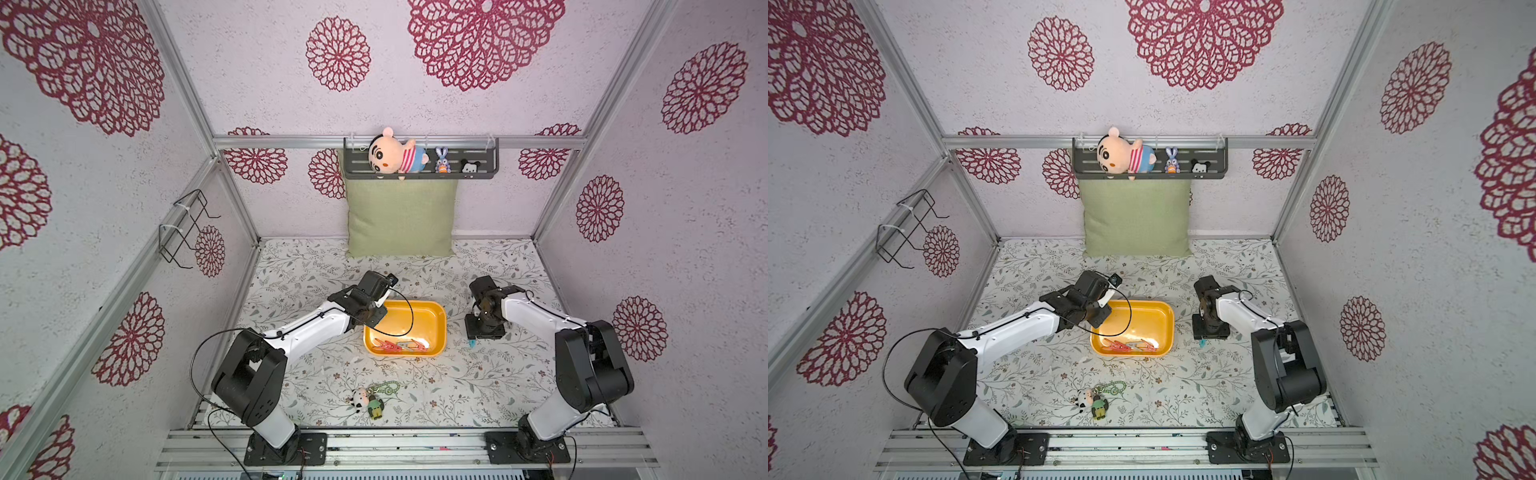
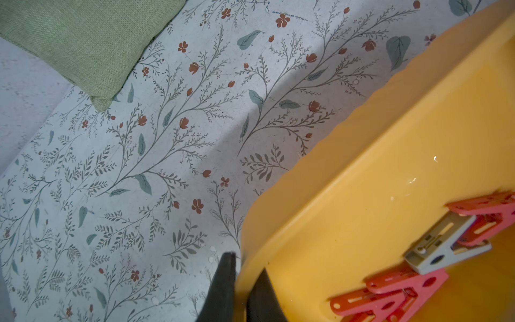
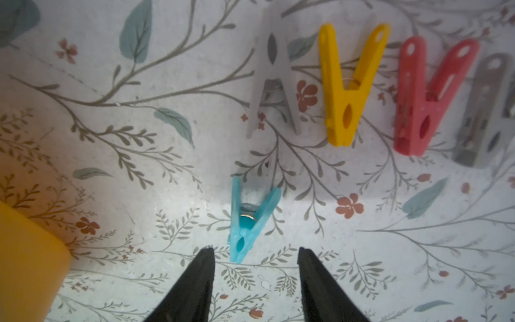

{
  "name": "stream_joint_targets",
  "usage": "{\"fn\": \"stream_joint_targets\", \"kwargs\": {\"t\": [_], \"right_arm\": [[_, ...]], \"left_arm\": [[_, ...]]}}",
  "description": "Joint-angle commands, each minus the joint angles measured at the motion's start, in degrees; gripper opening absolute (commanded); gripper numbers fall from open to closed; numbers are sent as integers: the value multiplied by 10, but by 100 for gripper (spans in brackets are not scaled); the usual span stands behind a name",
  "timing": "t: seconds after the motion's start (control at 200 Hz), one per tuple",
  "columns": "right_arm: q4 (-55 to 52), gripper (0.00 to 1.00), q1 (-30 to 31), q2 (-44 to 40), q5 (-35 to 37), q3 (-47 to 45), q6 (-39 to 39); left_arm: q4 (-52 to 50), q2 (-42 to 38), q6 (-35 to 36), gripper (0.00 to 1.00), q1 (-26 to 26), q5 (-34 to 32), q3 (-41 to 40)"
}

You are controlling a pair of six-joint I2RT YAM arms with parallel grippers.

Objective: Take the clothespins out of the storage box
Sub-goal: Place the clothespin at the center of the board.

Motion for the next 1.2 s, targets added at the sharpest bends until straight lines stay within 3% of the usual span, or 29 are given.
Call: {"fn": "stream_joint_targets", "kwargs": {"t": [0.0,0.946,1.196], "right_arm": [[3,55,11,-1,9,-12,20],[-34,52,14,31,91,-13,11],[-21,54,16,-46,4,17,3]], "left_arm": [[-10,-2,9,0,-6,-5,1],[-9,-3,9,0,-6,-8,1],[-9,-1,8,0,-7,-7,1]]}}
